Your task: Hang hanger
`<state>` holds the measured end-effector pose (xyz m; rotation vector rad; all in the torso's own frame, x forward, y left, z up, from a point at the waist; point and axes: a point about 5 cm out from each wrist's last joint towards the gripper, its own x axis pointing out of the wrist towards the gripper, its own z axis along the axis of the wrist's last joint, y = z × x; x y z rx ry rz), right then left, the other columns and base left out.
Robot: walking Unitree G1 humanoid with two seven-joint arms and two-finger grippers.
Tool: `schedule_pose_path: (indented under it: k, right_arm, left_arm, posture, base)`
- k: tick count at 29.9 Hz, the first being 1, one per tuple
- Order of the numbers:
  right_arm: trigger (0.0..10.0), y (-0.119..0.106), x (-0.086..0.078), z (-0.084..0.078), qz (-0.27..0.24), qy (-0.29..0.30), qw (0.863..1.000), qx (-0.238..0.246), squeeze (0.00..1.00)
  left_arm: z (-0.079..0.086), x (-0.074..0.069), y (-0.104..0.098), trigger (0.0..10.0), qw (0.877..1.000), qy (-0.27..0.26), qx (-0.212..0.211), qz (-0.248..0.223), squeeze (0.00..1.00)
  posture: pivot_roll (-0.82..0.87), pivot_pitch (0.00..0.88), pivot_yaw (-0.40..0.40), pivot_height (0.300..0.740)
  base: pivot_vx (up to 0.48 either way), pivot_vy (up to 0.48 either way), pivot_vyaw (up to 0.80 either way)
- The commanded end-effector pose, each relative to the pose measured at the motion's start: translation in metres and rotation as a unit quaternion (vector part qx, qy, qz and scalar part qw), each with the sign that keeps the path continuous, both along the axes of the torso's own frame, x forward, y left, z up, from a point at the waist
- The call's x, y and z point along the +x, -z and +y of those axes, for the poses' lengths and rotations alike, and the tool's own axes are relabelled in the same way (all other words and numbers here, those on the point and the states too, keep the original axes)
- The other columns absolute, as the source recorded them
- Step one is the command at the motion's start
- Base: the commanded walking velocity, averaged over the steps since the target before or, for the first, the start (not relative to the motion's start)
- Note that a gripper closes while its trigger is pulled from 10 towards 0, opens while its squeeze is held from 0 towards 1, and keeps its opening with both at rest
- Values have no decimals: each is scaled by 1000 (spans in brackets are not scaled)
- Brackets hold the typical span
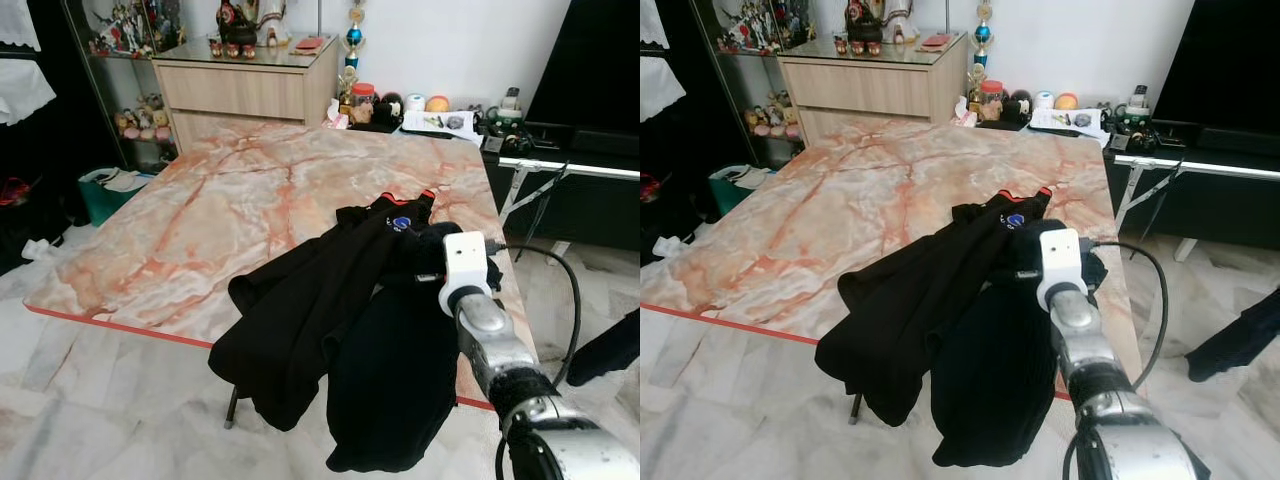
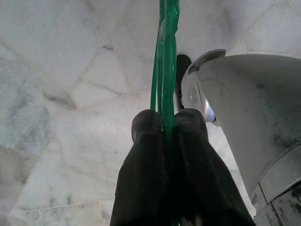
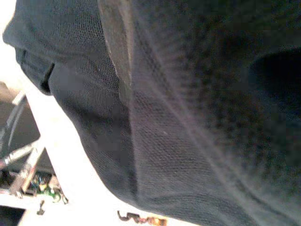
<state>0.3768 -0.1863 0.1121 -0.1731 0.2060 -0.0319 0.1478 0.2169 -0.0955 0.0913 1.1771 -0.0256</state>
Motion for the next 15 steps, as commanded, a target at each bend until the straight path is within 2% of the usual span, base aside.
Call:
schedule_pose_path:
  k: [1, 6, 9, 15]
  right_arm:
    - [10000, -1, -3, -5, -11, 13, 1000, 4, 1000]
    - [10000, -6, -8, -8, -39, 14, 999, 8, 1000]
    - [10000, -10, -17, -9, -63, 8, 998, -1, 1000]
    - [10000, -4, -33, -12, -56, 3, 998, 0, 1000]
  left_arm:
    - [2, 1, -1, 10000, 1000, 2, 3, -1, 0]
    - [3, 1, -1, 10000, 1000, 2, 3, 0, 0]
    - [3, 1, -1, 10000, 1000, 2, 4, -1, 0]
    - [2, 4, -2, 10000, 1000, -1, 3, -4, 0]
  posture:
    - [93, 0, 10, 740]
    - [85, 0, 7, 740]
    - [81, 0, 5, 740]
    - [85, 0, -5, 740]
  base:
    - [0, 0, 0]
    - [0, 0, 0]
    - [0, 0, 0]
    - [0, 0, 0]
